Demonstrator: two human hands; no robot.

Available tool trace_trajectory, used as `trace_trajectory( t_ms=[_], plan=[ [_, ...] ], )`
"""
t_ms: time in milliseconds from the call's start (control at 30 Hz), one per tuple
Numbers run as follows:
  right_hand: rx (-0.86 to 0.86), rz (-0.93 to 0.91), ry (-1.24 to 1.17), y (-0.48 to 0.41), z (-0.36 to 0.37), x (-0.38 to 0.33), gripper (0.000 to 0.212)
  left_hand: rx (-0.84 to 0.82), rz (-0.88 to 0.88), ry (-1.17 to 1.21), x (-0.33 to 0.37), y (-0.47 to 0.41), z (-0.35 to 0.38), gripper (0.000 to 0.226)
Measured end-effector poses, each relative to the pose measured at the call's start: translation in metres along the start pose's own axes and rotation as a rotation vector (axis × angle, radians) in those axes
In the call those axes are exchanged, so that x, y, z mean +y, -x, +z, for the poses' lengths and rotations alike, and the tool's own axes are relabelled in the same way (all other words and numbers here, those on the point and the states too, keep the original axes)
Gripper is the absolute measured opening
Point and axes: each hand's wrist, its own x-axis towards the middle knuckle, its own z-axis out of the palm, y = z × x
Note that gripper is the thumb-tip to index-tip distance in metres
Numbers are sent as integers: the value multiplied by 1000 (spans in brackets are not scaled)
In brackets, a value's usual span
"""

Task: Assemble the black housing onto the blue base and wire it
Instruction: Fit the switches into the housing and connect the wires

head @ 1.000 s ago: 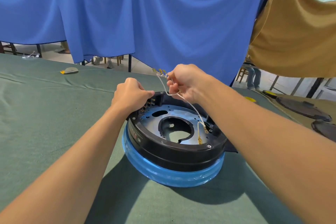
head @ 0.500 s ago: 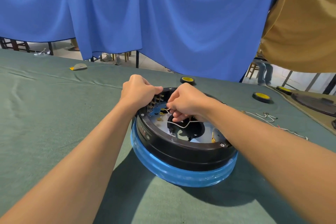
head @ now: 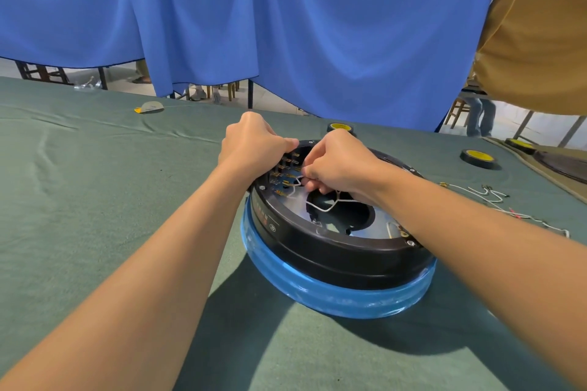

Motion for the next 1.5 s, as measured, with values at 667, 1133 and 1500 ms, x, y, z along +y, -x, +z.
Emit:
trace_trajectory(
  t_ms=[667,1133,1500],
  plan=[
    [-2,67,-55,2,1,-3,13,52,-54,48,1,2,2,39],
    [8,20,-37,3,2,-1,11,39,-91,81,2,3,2,45],
    [86,-18,29,-3,6,1,7,53,-105,89,1,-1,5,42]
  ],
)
